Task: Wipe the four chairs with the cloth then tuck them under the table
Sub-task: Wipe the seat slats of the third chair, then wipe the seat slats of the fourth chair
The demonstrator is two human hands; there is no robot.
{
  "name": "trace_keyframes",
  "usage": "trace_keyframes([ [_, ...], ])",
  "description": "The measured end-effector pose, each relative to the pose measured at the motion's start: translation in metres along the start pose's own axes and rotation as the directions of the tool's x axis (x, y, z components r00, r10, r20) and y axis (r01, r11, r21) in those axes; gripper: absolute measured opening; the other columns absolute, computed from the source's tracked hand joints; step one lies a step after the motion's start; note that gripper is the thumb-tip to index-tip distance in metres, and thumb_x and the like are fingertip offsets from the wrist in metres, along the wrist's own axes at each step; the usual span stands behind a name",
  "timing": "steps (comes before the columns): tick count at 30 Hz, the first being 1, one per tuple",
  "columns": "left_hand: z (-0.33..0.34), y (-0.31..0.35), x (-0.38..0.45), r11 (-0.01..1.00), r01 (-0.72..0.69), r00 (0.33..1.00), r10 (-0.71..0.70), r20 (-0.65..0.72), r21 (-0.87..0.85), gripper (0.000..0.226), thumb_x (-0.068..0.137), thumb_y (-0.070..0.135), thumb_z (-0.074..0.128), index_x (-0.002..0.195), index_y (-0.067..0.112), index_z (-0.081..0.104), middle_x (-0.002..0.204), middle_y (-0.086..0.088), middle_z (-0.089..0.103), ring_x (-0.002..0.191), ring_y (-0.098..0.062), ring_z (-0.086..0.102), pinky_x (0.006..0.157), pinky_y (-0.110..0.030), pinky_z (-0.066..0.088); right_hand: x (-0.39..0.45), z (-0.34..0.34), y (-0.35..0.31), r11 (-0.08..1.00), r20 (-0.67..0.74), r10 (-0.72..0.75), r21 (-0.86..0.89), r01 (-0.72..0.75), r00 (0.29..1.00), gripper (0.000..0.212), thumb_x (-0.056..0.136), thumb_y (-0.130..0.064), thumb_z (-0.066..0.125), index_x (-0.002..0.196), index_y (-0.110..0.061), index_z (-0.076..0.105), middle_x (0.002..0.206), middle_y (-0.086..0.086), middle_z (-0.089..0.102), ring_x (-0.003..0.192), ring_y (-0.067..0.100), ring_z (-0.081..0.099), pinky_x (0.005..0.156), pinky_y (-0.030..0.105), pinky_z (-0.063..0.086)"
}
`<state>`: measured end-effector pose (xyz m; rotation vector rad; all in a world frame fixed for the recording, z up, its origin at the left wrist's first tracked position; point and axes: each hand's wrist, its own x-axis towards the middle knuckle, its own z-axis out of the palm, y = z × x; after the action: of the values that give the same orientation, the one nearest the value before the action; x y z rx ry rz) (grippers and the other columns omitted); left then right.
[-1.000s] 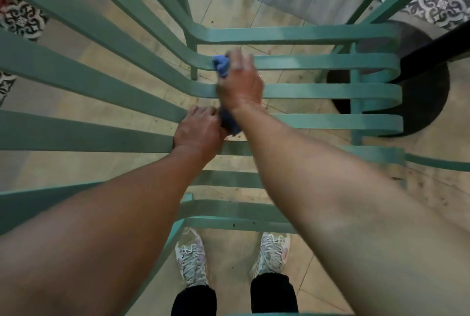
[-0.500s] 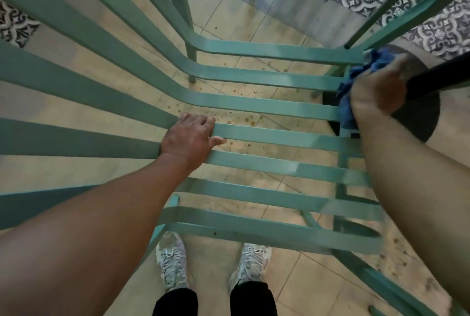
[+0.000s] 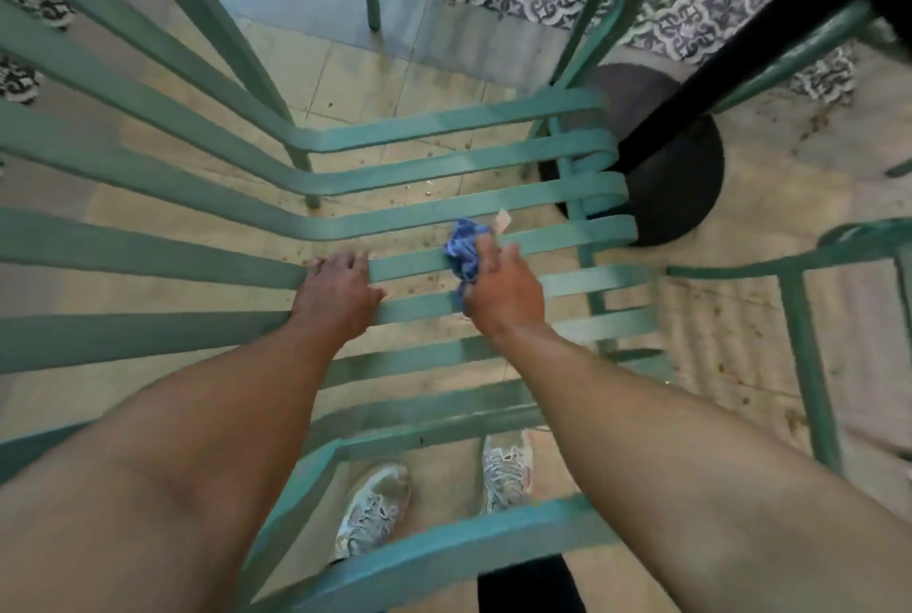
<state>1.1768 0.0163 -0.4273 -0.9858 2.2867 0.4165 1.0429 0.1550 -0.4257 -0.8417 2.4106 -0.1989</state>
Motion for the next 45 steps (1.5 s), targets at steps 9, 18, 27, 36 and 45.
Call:
trace_keyframes([
  [9,-0.100,0.108,-0.146,0.858,-0.441,0.898,0.424,0.120,0.263,0.048,0.099,0.037,0.045,0.142,0.014,0.044,0.145,-0.012,0.046,0.130,-0.032,0.045,0.106,-0.042,0.037,-0.191,-0.158,0.058,0.877,0.041,0.438,0.200,-0.437,0.898,0.058,0.069,-0.002,0.070,0.122,-0.022,0.055,0.109,0.005,0.062,0.101,0.026,0.063,0.066,0.025,0.041],
  [18,-0.104,0.260,-0.358,0.371,-0.755,0.576,0.769,0.276,0.541,0.048,0.097,0.037,0.043,0.142,0.019,0.042,0.144,-0.007,0.047,0.134,-0.027,0.040,0.110,-0.040,0.031,-0.472,-0.165,0.109,0.561,-0.006,0.727,0.581,-0.590,0.686,0.056,0.084,-0.006,0.055,0.137,-0.019,0.045,0.136,0.006,0.050,0.118,0.028,0.054,0.090,0.029,0.043],
  [27,0.052,0.396,-0.560,-0.034,-0.832,0.359,0.729,0.583,0.554,0.056,0.099,0.045,0.042,0.149,0.020,0.035,0.154,-0.007,0.036,0.140,-0.028,0.032,0.114,-0.042,0.028,-0.725,-0.067,0.218,0.037,0.304,0.877,0.730,-0.683,0.373,0.055,0.081,-0.012,0.061,0.133,-0.026,0.051,0.132,0.007,0.056,0.114,0.027,0.057,0.081,0.029,0.046],
  [36,0.156,0.513,-0.693,-0.134,-0.841,0.286,0.713,0.640,0.524,0.060,0.098,0.049,0.043,0.149,0.020,0.035,0.149,-0.011,0.042,0.135,-0.030,0.038,0.108,-0.043,0.037,-0.866,-0.058,0.332,0.011,0.283,0.907,0.724,-0.690,0.311,0.057,0.086,-0.001,0.054,0.138,-0.021,0.045,0.139,0.003,0.046,0.118,0.032,0.052,0.090,0.041,0.051],
  [45,0.204,0.639,-0.697,-0.101,-0.828,0.306,0.742,0.596,0.551,0.061,0.097,0.055,0.036,0.146,0.019,0.036,0.149,-0.008,0.039,0.137,-0.029,0.033,0.108,-0.049,0.031,-0.876,-0.091,0.469,0.055,0.309,0.888,0.664,-0.745,0.341,0.034,0.087,-0.012,0.055,0.120,-0.012,0.048,0.123,0.013,0.053,0.108,0.034,0.054,0.077,0.037,0.047],
])
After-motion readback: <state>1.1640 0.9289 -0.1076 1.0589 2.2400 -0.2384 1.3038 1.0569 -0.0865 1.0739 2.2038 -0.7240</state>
